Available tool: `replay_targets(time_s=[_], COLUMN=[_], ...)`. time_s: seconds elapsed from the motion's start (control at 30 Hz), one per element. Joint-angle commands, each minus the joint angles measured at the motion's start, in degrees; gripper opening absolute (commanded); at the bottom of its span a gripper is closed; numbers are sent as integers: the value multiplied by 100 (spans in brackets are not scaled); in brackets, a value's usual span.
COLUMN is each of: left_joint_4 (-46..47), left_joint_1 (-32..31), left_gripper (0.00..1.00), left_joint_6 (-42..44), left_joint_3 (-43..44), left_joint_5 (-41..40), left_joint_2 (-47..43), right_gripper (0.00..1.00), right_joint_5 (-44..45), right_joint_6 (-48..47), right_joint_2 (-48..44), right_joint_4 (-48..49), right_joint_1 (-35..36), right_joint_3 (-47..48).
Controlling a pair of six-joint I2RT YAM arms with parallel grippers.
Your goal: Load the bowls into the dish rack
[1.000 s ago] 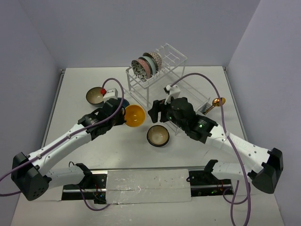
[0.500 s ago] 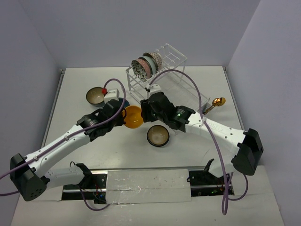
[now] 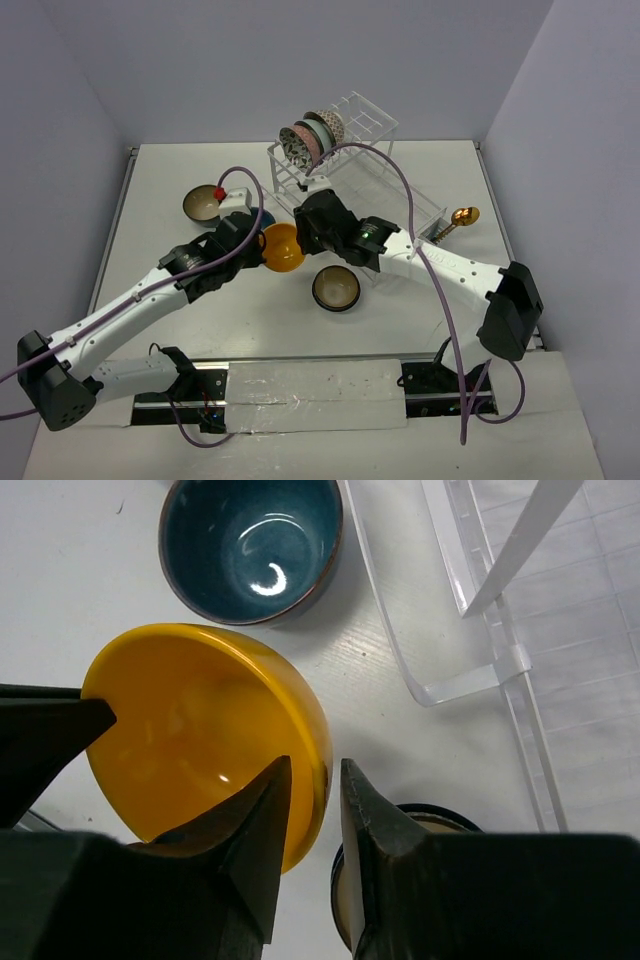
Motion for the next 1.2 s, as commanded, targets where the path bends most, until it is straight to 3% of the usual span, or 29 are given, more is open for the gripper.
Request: replay_targets(time_s=[0.0, 0.1, 0.23, 0.37, 0.4, 0.43, 0.5, 0.53, 0.7, 0.8, 0.97, 1.17], left_joint_4=[226, 235, 253, 218, 218, 209, 200, 174, 235, 428, 499, 885], left_joint_1=[-45, -45, -45, -45, -45, -45, -36, -19, 507, 1254, 2485, 3180], left_gripper=[0, 0, 0, 6, 10, 25, 43, 57, 90, 98, 99, 99], left_joint_6=[113, 131, 140, 53, 35, -27, -123, -185, -142, 42, 403, 869], left_joint_3=[323, 341, 306, 253, 244, 244, 244, 253, 288, 183, 95, -352], left_joint_5=[-74, -39, -39, -171, -179, -240, -320, -372, 74, 899, 1753, 2263], left_joint_2=[-229, -255, -281, -343, -343, -360, -387, -413, -554, -773, -984, -1134], right_gripper=[34, 29, 10, 0, 0, 0, 0, 0, 0, 0, 0, 0], right_joint_5=[89, 124, 247, 511, 598, 799, 1081, 1396, 2364, 3207, 4262, 4440], right_joint_6=[27, 27, 27, -52, -96, -131, -245, -298, -842, -1483, -3188, -5464], right_joint_2=[110, 216, 269, 190, 137, 111, 40, 23, -48, -39, 57, 495], right_joint_4=[-29, -99, -134, -249, -275, -327, -433, -538, -837, -768, 74, 2359], right_joint_1=[66, 84, 110, 137, 137, 137, 137, 137, 49, -65, -434, -1004], right_joint_3=[338, 426, 496, 567, 584, 637, 768, 830, 1470, 1971, 2640, 2947])
